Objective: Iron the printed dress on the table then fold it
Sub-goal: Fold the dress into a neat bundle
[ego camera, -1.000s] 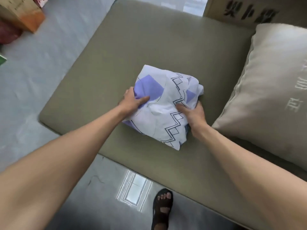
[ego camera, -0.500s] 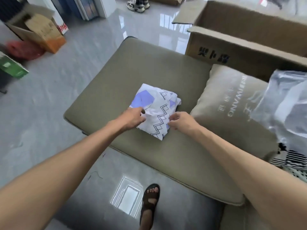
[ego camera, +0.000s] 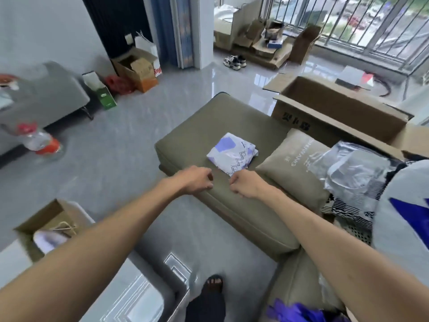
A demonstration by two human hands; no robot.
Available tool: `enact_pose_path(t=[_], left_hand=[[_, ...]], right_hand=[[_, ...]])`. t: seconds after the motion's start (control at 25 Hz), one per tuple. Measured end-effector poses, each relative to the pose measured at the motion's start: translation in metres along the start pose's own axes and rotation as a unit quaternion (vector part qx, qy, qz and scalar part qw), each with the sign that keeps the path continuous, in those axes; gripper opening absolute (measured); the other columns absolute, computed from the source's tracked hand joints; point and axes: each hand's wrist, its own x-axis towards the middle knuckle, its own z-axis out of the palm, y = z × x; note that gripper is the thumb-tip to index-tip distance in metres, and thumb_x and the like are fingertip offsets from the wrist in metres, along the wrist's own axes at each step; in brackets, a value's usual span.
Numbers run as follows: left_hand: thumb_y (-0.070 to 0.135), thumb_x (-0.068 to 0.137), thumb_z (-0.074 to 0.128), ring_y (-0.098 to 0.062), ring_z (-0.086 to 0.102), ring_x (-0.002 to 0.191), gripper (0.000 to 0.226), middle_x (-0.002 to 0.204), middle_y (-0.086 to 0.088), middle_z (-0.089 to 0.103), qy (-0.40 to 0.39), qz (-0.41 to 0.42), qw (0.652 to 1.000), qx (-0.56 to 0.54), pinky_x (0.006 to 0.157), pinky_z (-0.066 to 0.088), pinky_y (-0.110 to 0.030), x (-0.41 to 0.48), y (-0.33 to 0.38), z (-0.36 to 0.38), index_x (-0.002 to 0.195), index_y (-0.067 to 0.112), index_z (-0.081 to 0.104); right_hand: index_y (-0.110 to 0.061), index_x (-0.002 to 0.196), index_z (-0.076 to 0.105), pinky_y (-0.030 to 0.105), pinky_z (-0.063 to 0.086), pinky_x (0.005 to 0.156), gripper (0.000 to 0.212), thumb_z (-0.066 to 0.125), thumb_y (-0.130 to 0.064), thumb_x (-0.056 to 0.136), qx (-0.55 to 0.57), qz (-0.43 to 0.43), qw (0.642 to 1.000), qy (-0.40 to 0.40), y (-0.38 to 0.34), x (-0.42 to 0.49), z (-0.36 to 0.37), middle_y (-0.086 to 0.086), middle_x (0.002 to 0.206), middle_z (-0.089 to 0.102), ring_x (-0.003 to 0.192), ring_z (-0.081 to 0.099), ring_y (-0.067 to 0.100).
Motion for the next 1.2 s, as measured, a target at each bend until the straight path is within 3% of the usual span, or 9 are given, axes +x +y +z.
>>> enact_pose_path(t=[0.16,0.44,0.52,0.6,0.68,0.84,0.96,1.12,1.2], left_hand=[[0.034,0.093,0.057,-0.03,0.061,0.106,0.035,0.126,-0.01,0.062,0.013,-0.047,0.999,-0.022,0.089,0.047,-0.03,-0.072,-0.048,0.007,0.124,0.018,0.057],[0.027,0.092,0.058,-0.027,0.066,0.095,0.028,0.113,-0.008,0.067,0.081,-0.185,0.966,-0.163,0.088,0.052,-0.036,-0.2,-0.18,0.039,0.116,0.013,0.062],[0.023,0.092,0.059,-0.026,0.068,0.086,0.02,0.102,-0.009,0.069,0.118,-0.227,0.936,-0.243,0.083,0.056,-0.039,-0.244,-0.222,0.058,0.107,0.011,0.064],[0.023,0.092,0.058,-0.021,0.067,0.075,0.015,0.094,-0.006,0.069,0.15,-0.274,0.901,-0.301,0.069,0.056,-0.031,-0.286,-0.264,0.081,0.102,0.013,0.064],[0.023,0.093,0.057,-0.019,0.066,0.073,0.014,0.092,-0.003,0.069,0.169,-0.305,0.872,-0.344,0.062,0.049,-0.026,-0.317,-0.305,0.104,0.1,0.015,0.065],[0.021,0.094,0.054,-0.024,0.07,0.08,0.014,0.092,-0.005,0.071,0.195,-0.351,0.797,-0.451,0.07,0.053,-0.032,-0.357,-0.399,0.158,0.099,0.014,0.065],[0.015,0.092,0.056,-0.027,0.07,0.08,0.013,0.097,-0.01,0.07,0.211,-0.373,0.733,-0.529,0.073,0.054,-0.033,-0.374,-0.471,0.196,0.1,0.01,0.065],[0.011,0.089,0.058,-0.029,0.07,0.083,0.013,0.103,-0.014,0.067,0.24,-0.376,0.667,-0.597,0.078,0.057,-0.04,-0.361,-0.527,0.216,0.102,0.011,0.062],[0.017,0.089,0.059,-0.029,0.068,0.09,0.023,0.104,-0.012,0.065,0.245,-0.383,0.657,-0.601,0.082,0.056,-0.04,-0.337,-0.547,0.228,0.112,0.012,0.057]], right_hand=[[-0.021,0.071,0.063,0.026,0.051,0.068,0.013,0.055,-0.013,0.077,-0.046,-0.054,0.997,-0.031,-0.06,-0.02,0.035,0.001,0.064,0.064,0.06,0.059,0.018],[-0.011,0.078,0.067,0.026,0.054,0.062,0.015,0.053,-0.01,0.081,-0.092,-0.154,0.977,-0.118,-0.177,-0.028,0.162,0.01,0.079,0.072,0.058,0.064,0.021],[-0.019,0.07,0.065,0.026,0.051,0.061,0.019,0.053,-0.01,0.081,-0.103,-0.181,0.966,-0.154,-0.213,-0.033,0.211,0.008,0.078,0.07,0.066,0.064,0.025],[-0.024,0.071,0.063,0.023,0.046,0.061,0.019,0.053,-0.011,0.082,-0.101,-0.198,0.957,-0.188,-0.248,-0.039,0.261,0.003,0.076,0.065,0.072,0.058,0.023],[-0.019,0.082,0.066,0.017,0.044,0.055,0.013,0.055,-0.012,0.083,-0.077,-0.188,0.958,-0.204,-0.275,-0.037,0.307,0.003,0.076,0.066,0.062,0.058,0.018],[-0.017,0.099,0.067,0.023,0.049,0.068,0.017,0.06,-0.018,0.084,-0.049,-0.132,0.969,-0.2,-0.316,-0.027,0.404,0.007,0.094,0.069,0.075,0.061,0.017],[-0.019,0.121,0.055,0.023,0.038,0.076,0.038,0.065,-0.029,0.086,-0.051,-0.092,0.974,-0.199,-0.346,-0.013,0.463,0.001,0.102,0.057,0.09,0.05,0.016],[-0.02,0.111,0.052,0.023,0.037,0.066,0.046,0.073,-0.044,0.077,0.011,-0.052,0.985,-0.164,-0.378,0.025,0.488,-0.009,0.092,0.056,0.086,0.052,0.012],[-0.018,0.112,0.052,0.022,0.04,0.066,0.055,0.078,-0.046,0.073,0.041,-0.024,0.983,-0.178,-0.386,0.05,0.506,-0.009,0.094,0.059,0.086,0.055,0.008]])
